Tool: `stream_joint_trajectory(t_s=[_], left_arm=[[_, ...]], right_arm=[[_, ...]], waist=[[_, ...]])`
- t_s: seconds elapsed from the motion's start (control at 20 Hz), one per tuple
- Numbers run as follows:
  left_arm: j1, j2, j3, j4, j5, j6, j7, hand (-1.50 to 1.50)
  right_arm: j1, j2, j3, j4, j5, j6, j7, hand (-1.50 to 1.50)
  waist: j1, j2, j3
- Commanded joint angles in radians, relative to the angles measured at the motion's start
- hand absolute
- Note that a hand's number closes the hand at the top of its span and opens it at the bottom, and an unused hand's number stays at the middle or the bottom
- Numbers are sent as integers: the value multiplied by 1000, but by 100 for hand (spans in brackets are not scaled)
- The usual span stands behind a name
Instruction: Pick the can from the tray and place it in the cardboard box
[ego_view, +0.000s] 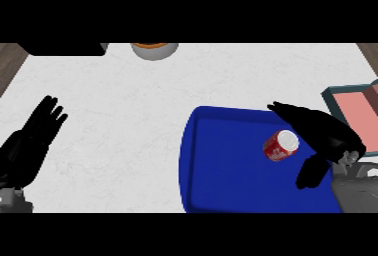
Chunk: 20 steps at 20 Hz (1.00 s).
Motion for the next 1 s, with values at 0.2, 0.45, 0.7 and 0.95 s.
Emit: stream_joint_trajectory(t_s=[0.2, 0.45, 0.7, 0.95], left_arm=[[10, -15, 21, -57, -12, -9, 53, 0], [8, -33, 28, 42, -31, -51, -33, 0], [11, -87, -10, -12, -83, 3, -4, 0], [30, -76, 18, -61, -65, -20, 35, 0]], right_arm=[[37, 15, -2, 23, 70, 30, -57, -150], [55, 11, 4, 88, 130, -16, -124, -150], [109, 63, 38, 75, 185, -55, -113, -150], [69, 76, 3, 101, 205, -33, -144, -150]], waist=[[-1, -1, 0], [-1, 0, 0], [-2, 0, 0], [-1, -1, 0]])
